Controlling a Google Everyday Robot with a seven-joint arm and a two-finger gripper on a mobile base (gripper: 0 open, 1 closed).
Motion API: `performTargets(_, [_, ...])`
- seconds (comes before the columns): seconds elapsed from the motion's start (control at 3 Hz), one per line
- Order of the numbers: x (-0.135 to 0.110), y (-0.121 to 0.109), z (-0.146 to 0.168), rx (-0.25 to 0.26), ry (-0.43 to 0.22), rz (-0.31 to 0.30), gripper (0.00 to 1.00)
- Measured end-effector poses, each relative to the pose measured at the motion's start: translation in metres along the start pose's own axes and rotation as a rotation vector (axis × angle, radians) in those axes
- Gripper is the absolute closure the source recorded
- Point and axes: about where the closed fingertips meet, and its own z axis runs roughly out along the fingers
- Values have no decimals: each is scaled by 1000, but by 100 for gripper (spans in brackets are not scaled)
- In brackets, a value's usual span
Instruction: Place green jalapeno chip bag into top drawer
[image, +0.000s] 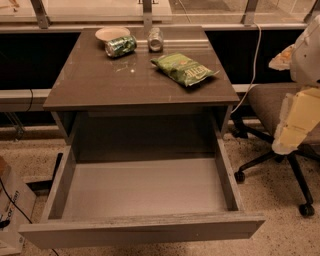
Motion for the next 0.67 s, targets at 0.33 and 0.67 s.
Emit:
performTargets(0.33, [0,0,0,0,0,0,0])
performTargets(0.67, [-16,-12,11,32,-60,33,0])
